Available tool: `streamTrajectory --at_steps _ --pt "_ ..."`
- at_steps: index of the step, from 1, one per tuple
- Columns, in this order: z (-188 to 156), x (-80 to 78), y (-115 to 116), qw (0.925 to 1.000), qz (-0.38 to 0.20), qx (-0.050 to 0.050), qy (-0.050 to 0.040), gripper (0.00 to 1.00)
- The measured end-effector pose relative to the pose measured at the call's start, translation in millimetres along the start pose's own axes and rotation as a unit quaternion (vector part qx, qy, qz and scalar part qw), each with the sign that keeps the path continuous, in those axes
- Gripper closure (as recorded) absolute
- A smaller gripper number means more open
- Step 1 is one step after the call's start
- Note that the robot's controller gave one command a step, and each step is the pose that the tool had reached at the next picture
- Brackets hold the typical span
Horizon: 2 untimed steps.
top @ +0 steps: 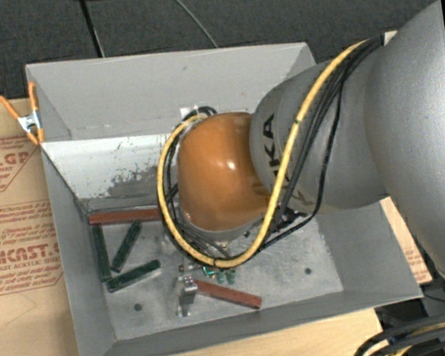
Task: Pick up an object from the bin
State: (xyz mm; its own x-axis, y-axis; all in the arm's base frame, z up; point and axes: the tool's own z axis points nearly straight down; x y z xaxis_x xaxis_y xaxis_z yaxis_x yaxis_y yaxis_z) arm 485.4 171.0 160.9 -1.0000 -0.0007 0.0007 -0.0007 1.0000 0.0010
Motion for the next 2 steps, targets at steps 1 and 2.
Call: streamTrajectory --at_steps 1,2 --pt "46.2 -22.2 8.9 0.9996 -0.026 -0.001 -0.0045 0.0" --pt "85.4 -63.3 53.5 0.9997 0.024 0.001 0.0032 1.0"
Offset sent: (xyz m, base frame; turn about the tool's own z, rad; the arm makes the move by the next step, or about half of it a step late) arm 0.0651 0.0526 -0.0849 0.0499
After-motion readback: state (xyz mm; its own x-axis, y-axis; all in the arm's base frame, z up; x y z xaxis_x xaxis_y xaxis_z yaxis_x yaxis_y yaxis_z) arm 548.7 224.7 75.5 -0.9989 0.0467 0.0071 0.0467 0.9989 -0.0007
